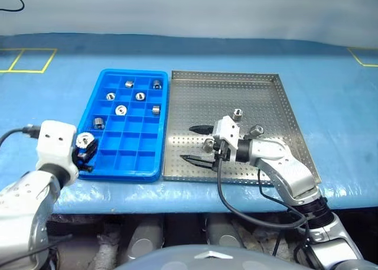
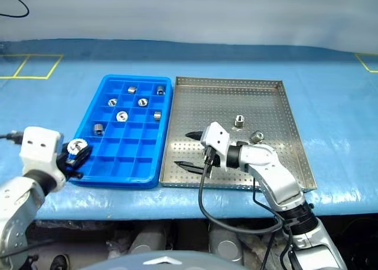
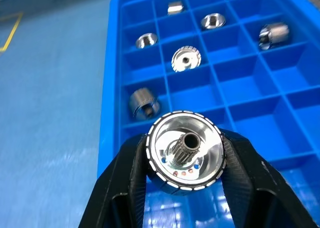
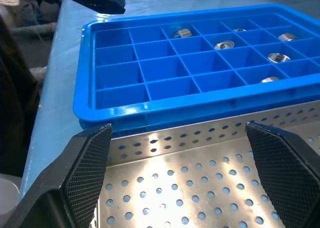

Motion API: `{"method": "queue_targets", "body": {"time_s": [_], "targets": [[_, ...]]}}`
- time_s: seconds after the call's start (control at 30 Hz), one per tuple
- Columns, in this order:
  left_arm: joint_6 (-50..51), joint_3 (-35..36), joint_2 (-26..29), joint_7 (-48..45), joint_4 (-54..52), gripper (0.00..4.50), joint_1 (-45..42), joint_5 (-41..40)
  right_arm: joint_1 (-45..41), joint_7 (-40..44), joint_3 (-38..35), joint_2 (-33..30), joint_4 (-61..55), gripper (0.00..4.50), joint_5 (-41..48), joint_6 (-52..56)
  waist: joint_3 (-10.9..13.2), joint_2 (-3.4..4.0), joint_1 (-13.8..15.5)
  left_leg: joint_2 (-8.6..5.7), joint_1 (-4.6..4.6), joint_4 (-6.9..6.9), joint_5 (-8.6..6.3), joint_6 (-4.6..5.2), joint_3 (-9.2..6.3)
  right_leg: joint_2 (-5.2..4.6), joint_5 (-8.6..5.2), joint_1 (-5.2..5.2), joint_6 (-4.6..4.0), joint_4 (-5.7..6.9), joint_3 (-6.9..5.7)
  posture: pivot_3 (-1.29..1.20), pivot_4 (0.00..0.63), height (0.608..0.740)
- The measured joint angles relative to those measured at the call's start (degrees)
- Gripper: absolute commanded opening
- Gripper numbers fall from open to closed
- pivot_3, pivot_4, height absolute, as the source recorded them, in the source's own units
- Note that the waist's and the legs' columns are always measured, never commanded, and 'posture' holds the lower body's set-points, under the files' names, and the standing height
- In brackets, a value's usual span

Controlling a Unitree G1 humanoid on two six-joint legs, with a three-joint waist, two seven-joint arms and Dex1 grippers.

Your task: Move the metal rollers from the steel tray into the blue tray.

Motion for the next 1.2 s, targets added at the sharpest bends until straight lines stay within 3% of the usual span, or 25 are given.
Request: {"method": "queue_targets", "body": {"time_s": [0.13, 0.43, 0.7, 0.9, 0.97, 1.07, 1.2], "targets": [[-0.28, 0.39, -2.64, 3.01, 0.11, 1.80, 0.76, 0.49, -0.28, 1.28, 0.39, 0.44, 0.01, 4.50, 0.47, 0.04, 0.00, -0.01, 1.42, -0.02, 0.07, 0.02, 0.09, -0.14, -0.32, 0.06, -0.25, 0.25, 0.17, -0.01, -0.38, 0.10, 0.150, 0.740], [-4.45, -3.48, -4.86, 7.27, 8.22, 1.80, -2.31, 1.84, -0.33, 2.09, 0.64, 0.52, -0.49, 4.50, 0.83, 0.33, 0.00, 0.01, 1.00, -0.01, 0.36, -0.01, 0.14, -0.29, -0.88, 0.09, -0.38, 0.68, -0.03, -0.08, -0.96, 0.05, 0.150, 0.740], [-7.47, -5.05, -3.63, 7.16, 9.79, 4.41, -1.62, 1.94, 0.58, 0.41, 0.18, 0.18, -1.96, 4.50, 0.79, 0.34, 0.00, 0.02, 0.99, 0.01, 0.35, -0.27, 0.19, -0.48, -1.17, -0.02, -0.51, 0.64, -0.26, -0.08, -1.26, 0.02, 0.150, 0.740], [-10.69, -5.03, -3.99, 5.17, 9.67, 4.46, -5.19, -0.84, 1.33, -2.01, -0.62, -0.20, -2.54, 4.50, 0.44, 0.31, 0.01, 0.02, 1.09, -0.03, 0.34, -0.25, 0.25, -0.57, -1.33, 0.00, -0.64, 0.72, -0.46, -0.08, -1.44, -0.01, 0.150, 0.740], [-14.69, -8.02, -5.71, 3.54, 9.10, 4.46, -9.28, -3.33, 1.40, -3.85, -1.72, -0.24, -2.63, 4.50, -0.22, 0.31, 0.00, 0.01, 1.27, -0.08, 0.32, -0.21, 0.27, -0.59, -1.36, -0.05, -0.63, 0.78, -0.45, -0.09, -1.49, -0.06, 0.150, 0.740], [-22.05, -18.11, -6.55, 0.08, 10.58, 4.46, -14.43, -5.28, 2.41, -5.92, -3.88, -1.37, -3.02, 4.50, -0.61, 0.33, -0.01, 0.03, 0.81, -0.09, 0.33, -0.22, 0.27, -0.57, -1.27, -0.05, -0.61, 0.77, -0.44, -0.11, -1.41, -0.09, 0.150, 0.740], [-32.24, -29.80, -6.74, -3.43, 21.29, 4.46, -19.44, -4.10, 5.84, -7.55, -6.62, -3.83, -4.99, 4.50, -0.72, 0.50, -0.04, 0.14, -0.62, -0.02, 0.34, -0.33, 0.26, -0.57, -1.12, 0.04, -0.60, 0.72, -0.41, -0.10, -1.44, -0.17, 0.150, 0.740]]}}
